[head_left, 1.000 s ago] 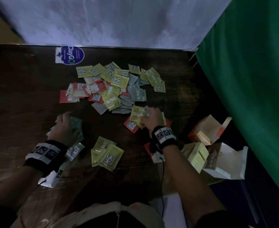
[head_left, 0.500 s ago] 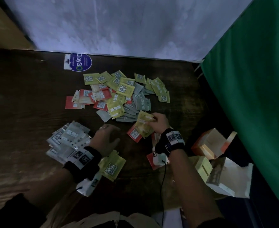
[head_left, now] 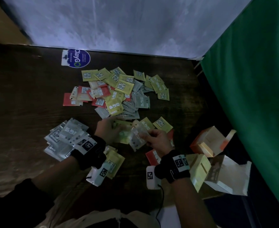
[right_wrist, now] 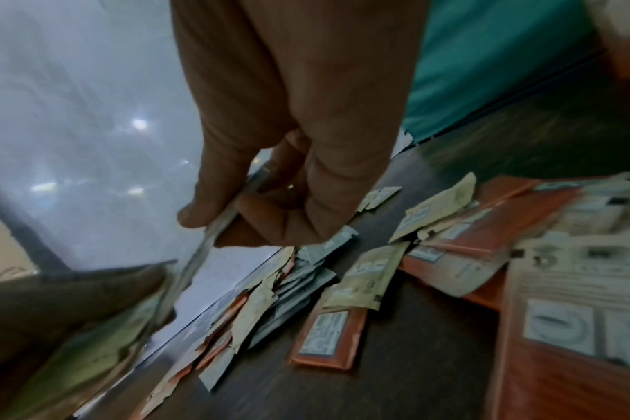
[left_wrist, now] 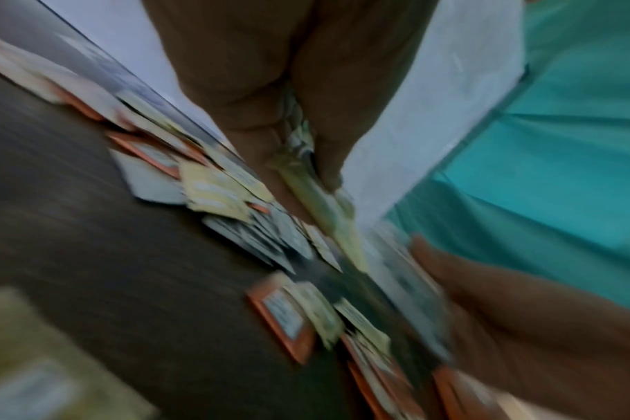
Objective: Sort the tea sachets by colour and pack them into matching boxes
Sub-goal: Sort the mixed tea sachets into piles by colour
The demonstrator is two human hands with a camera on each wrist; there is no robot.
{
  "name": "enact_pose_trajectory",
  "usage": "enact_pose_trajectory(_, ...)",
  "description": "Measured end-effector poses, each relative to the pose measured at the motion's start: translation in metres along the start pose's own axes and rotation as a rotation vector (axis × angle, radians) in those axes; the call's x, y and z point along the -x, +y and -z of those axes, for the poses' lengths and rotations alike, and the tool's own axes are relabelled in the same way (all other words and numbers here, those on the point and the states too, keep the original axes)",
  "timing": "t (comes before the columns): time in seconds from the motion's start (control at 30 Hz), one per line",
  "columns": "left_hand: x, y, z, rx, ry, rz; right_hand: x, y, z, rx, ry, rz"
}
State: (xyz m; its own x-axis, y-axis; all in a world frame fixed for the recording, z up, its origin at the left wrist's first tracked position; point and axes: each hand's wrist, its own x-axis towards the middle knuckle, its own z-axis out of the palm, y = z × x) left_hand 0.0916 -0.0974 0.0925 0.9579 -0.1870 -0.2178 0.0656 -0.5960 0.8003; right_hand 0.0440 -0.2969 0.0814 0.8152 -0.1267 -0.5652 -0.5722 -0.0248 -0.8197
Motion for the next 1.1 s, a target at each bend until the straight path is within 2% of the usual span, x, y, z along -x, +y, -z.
enact_pose_trajectory(0.07,-0.004,-0.011,0.014,0.030,0.097,0.094,0.002,0.003,-0.001,-0.016,0.005,-0.027)
enact_pose_trajectory(0.17,-0.011,-0.025,0.042,0.056,0.209,0.208,-0.003,0.006,-0.012,0.219,-0.008,-0.019)
enact_pose_trajectory(0.27,-0.014,-0.030,0.071,0.027,0.306,0.178,-0.010,-0.001,-0.044,0.338,-0.092,-0.037)
enact_pose_trajectory(0.37,-0.012,-0.030,0.089,0.039,0.362,0.117,-0.009,-0.016,-0.083,0.215,-0.253,-0.029)
enact_pose_trajectory(0.4,-0.010,-0.031,0.090,0.053,0.357,0.103,-0.010,-0.020,-0.091,0.195,-0.265,-0.014)
enact_pose_trajectory(0.53,0.004,-0.028,0.074,0.170,0.240,0.101,-0.009,-0.026,-0.098,-0.033,-0.243,0.032)
enact_pose_trajectory(0.63,0.014,-0.027,0.047,0.251,0.104,0.093,-0.009,-0.016,-0.091,0.025,-0.147,0.061)
enact_pose_trajectory(0.8,0.029,-0.046,0.004,-0.122,-0.208,0.080,-0.014,0.025,-0.052,0.374,0.104,0.035)
enact_pose_trajectory(0.9,0.038,-0.069,-0.008,-0.366,-0.370,0.015,-0.010,0.039,-0.033,0.482,0.175,0.034)
enact_pose_trajectory(0.97,0.041,-0.080,-0.012,-0.474,-0.430,-0.052,-0.005,0.041,-0.025,0.449,0.147,0.034)
enact_pose_trajectory(1.03,0.043,-0.084,-0.014,-0.519,-0.450,-0.075,0.000,0.040,-0.024,0.416,0.029,-0.007)
enact_pose_trajectory(1.1,0.043,-0.084,-0.015,-0.503,-0.436,-0.084,0.000,0.039,-0.026,0.583,-0.049,0.020)
